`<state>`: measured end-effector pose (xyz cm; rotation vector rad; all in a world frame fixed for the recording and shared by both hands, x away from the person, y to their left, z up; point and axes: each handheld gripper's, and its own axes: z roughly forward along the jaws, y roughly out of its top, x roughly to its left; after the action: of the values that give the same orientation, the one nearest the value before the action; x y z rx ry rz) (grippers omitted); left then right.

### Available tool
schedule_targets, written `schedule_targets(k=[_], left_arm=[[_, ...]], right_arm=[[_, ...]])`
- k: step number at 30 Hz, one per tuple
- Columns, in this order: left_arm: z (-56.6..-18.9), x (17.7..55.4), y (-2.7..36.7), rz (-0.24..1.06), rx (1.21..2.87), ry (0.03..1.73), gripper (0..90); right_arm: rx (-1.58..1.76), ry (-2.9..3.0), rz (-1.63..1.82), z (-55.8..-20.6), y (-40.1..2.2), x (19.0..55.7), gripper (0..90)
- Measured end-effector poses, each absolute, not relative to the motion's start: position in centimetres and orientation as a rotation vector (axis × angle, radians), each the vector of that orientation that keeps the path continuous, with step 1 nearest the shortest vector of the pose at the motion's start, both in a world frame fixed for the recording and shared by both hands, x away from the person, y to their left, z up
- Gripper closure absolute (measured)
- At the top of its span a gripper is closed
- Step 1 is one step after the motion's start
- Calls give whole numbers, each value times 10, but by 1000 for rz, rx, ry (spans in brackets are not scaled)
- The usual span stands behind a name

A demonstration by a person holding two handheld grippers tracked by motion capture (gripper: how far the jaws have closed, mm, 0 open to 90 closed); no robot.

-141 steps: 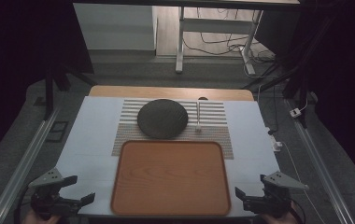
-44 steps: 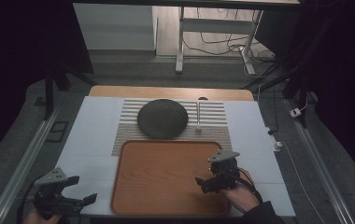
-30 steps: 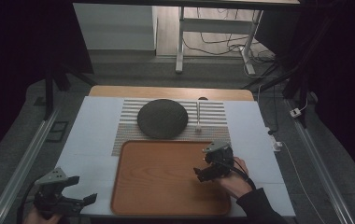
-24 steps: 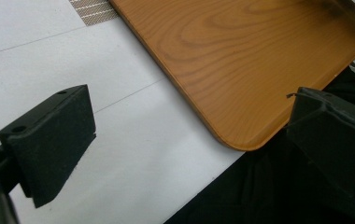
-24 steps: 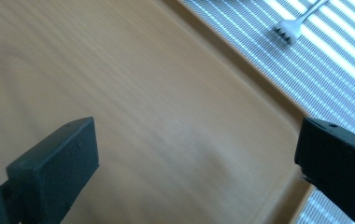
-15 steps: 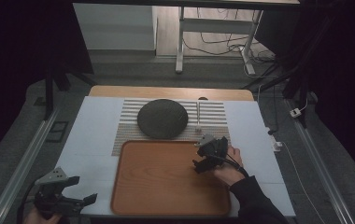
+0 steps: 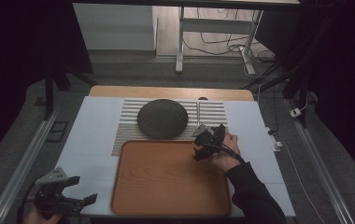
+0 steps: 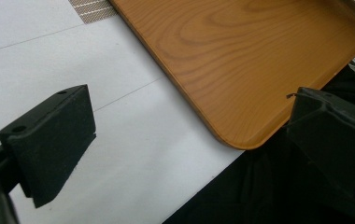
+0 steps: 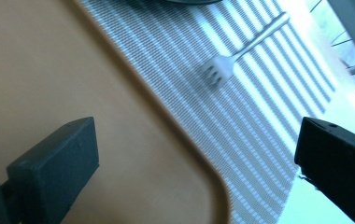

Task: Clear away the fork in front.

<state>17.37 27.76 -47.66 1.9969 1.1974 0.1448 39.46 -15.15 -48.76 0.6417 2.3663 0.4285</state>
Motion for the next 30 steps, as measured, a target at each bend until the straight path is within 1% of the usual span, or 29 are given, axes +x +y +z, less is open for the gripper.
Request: schedule_targets(k=[8,9,10,12,13,16,17,21,22,23,26,27,28,29,30], left_arm=[[-477,174,278,139,1997,1196,9],[-477,174,278,140,1998,1196,10],[-477,174,278,140,1999,1196,10],[-477,174,278,136,1998,1196,9],[-477,174,278,136,1999,1195,9],[-477,174,278,135,2000,1195,10],[-477,174,278,136,2002,1194,9],[-477,175,277,134,2006,1194,10],[-477,175,277,135,2008,1191,10],[-477,175,277,132,2008,1192,10],[-477,175,277,131,2012,1190,10],[-477,175,277,130,2013,1190,10],[-477,175,277,131,2014,1190,10],[-477,175,276,131,2015,1189,11],[-477,175,276,131,2016,1189,11]], right_arm=[[571,2319,337,-491,-145,417,70],[551,2317,314,-492,-143,422,97],[551,2317,314,-492,-143,422,97],[516,2310,274,-494,-139,428,150],[516,2310,274,-494,-139,428,150],[472,2309,237,-498,-135,435,217],[437,2306,200,-502,-132,438,260],[377,2296,149,-509,-130,441,319],[363,2293,133,-511,-129,442,352],[336,2295,120,-515,-128,443,405],[276,2293,95,-519,-125,444,502],[263,2279,89,-522,-123,443,554],[263,2279,89,-522,-123,443,554],[227,2288,63,-525,-121,443,626],[227,2288,63,-525,-121,443,626]])
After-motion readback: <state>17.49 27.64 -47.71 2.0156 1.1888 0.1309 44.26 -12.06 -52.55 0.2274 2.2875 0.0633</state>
